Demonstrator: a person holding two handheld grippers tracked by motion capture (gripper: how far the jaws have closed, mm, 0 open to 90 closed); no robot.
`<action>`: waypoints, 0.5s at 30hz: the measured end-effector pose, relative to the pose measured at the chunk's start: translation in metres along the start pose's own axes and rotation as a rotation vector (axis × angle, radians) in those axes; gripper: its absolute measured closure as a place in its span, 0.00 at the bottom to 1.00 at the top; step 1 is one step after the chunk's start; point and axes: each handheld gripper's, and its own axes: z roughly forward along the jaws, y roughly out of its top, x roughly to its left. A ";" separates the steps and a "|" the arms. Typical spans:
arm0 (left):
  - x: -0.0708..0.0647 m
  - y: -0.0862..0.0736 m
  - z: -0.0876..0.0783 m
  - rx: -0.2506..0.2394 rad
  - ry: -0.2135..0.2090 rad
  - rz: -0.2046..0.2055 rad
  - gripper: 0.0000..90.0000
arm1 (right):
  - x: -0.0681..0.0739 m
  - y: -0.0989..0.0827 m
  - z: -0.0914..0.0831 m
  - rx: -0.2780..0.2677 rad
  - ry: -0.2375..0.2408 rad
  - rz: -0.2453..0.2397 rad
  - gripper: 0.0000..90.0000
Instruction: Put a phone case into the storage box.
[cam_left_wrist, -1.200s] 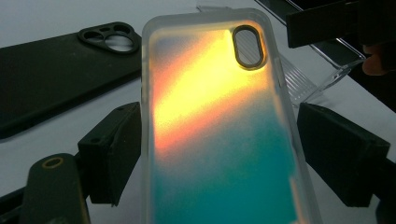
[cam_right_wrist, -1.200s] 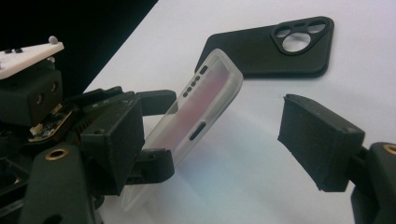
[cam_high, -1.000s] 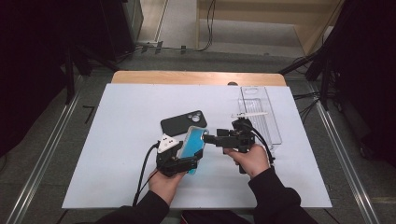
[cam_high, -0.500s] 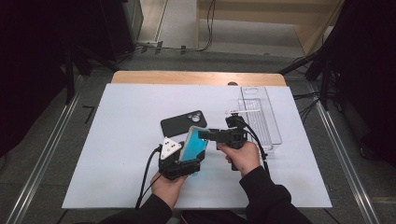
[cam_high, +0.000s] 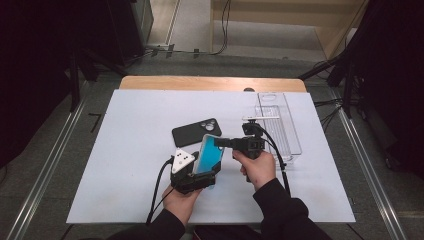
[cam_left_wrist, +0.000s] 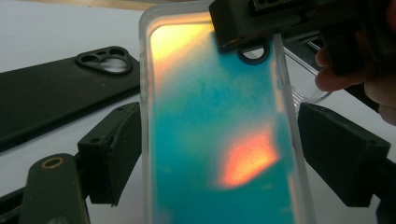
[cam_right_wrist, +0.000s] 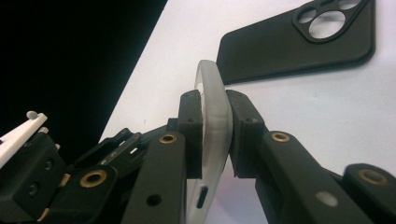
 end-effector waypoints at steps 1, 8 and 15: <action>0.000 0.000 0.000 -0.003 0.001 0.003 0.18 | 0.000 0.000 0.000 -0.001 0.004 0.002 0.84; -0.001 0.001 -0.001 -0.020 -0.007 0.027 0.18 | 0.002 0.001 -0.004 -0.002 0.026 0.014 0.85; -0.002 0.005 0.001 0.019 -0.046 0.014 0.15 | 0.003 0.003 -0.009 -0.015 0.022 0.002 0.86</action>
